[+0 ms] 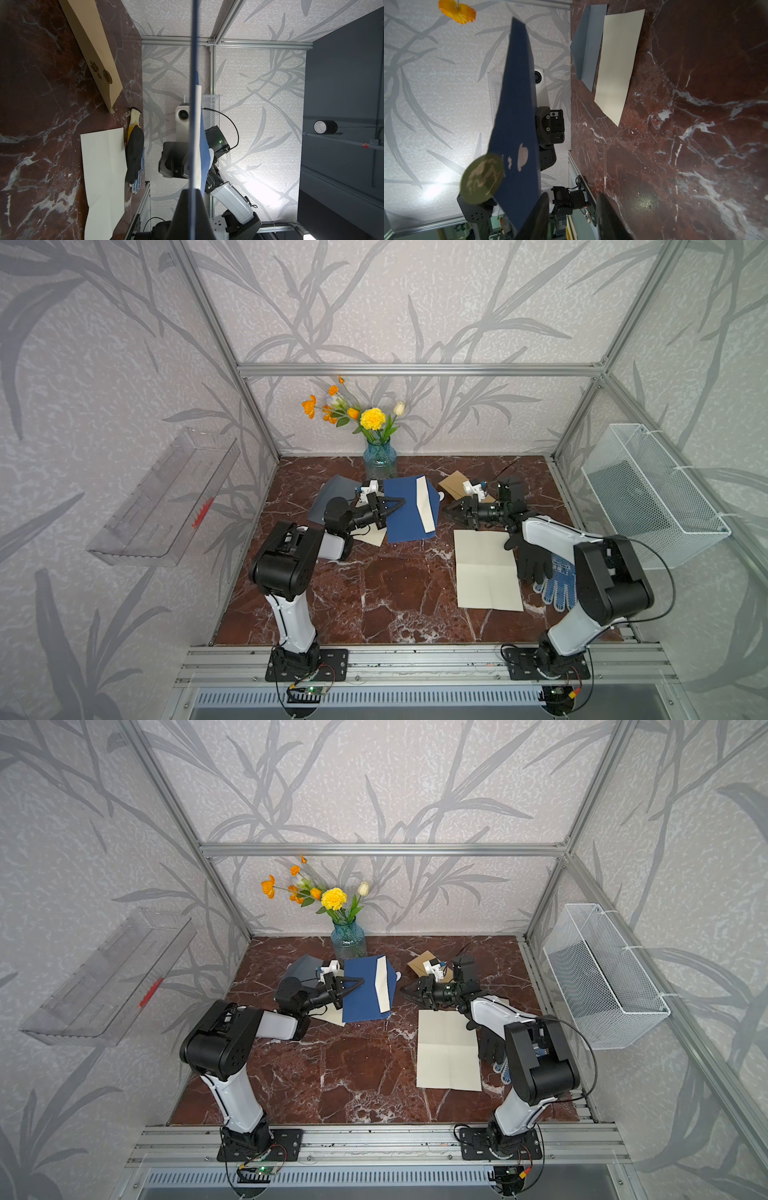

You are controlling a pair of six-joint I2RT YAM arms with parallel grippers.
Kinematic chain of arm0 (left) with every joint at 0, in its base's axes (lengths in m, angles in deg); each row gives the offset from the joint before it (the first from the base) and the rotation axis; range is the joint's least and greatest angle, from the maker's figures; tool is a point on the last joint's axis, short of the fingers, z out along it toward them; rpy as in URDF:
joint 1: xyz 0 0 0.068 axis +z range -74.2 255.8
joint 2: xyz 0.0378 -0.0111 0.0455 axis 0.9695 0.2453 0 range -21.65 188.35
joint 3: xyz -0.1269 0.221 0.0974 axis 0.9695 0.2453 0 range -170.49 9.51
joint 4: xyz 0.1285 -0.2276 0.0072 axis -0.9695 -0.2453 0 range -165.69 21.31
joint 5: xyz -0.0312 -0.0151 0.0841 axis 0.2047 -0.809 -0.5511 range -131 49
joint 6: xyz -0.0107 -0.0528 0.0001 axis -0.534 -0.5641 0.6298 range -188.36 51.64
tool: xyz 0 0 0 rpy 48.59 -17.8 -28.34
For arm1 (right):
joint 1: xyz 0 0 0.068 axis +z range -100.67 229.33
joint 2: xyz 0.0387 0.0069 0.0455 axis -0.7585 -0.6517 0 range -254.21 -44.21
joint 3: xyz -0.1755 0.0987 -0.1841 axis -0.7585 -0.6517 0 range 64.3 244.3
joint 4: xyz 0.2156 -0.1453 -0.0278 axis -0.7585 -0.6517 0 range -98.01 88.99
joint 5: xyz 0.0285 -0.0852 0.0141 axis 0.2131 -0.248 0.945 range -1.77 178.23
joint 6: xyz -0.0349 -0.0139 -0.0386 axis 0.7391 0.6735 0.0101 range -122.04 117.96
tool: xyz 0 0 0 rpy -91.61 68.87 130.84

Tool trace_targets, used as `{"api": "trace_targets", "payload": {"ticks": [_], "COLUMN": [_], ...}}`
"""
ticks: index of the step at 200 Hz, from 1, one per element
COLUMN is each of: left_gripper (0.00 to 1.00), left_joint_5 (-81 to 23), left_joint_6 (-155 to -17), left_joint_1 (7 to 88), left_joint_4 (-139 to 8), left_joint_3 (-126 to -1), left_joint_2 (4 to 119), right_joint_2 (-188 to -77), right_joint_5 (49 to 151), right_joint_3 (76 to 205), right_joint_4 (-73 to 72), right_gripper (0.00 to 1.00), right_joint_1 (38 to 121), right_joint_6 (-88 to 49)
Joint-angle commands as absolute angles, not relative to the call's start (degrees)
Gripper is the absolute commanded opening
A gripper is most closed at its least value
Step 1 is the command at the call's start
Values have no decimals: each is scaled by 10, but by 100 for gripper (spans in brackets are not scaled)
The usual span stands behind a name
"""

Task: Fold the letter paper in half and place it into the envelope
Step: Fold the envelope flap on the envelope.

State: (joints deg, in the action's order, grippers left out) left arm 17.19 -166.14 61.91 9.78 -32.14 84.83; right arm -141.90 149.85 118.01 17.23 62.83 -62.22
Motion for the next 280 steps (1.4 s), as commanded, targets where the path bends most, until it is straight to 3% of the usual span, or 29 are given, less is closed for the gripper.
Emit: {"api": "trace_targets", "payload": {"ticks": [1, 51, 125, 210, 280], "left_gripper": [0, 0, 0, 0, 0], "left_joint_5": [195, 190, 194, 195, 194], "left_joint_6": [-1677, -1674, -1676, -1673, -1673], "left_joint_1": [616, 615, 614, 616, 613], "left_joint_4": [122, 122, 122, 121, 122], "left_joint_3": [-328, -322, -324, -312, -314], "left_joint_2": [835, 831, 834, 831, 835], "right_joint_2": [-1455, -1482, -1494, -1405, -1475], "right_joint_5": [1504, 1525, 1528, 1525, 1535], "right_joint_3": [1205, 1220, 1215, 1175, 1223], "right_joint_4": [294, 376, 466, 350, 376], "right_gripper": [47, 59, 61, 59, 59], "right_joint_1": [639, 689, 715, 674, 722], "right_joint_6": [-696, -753, -812, -737, -755]}}
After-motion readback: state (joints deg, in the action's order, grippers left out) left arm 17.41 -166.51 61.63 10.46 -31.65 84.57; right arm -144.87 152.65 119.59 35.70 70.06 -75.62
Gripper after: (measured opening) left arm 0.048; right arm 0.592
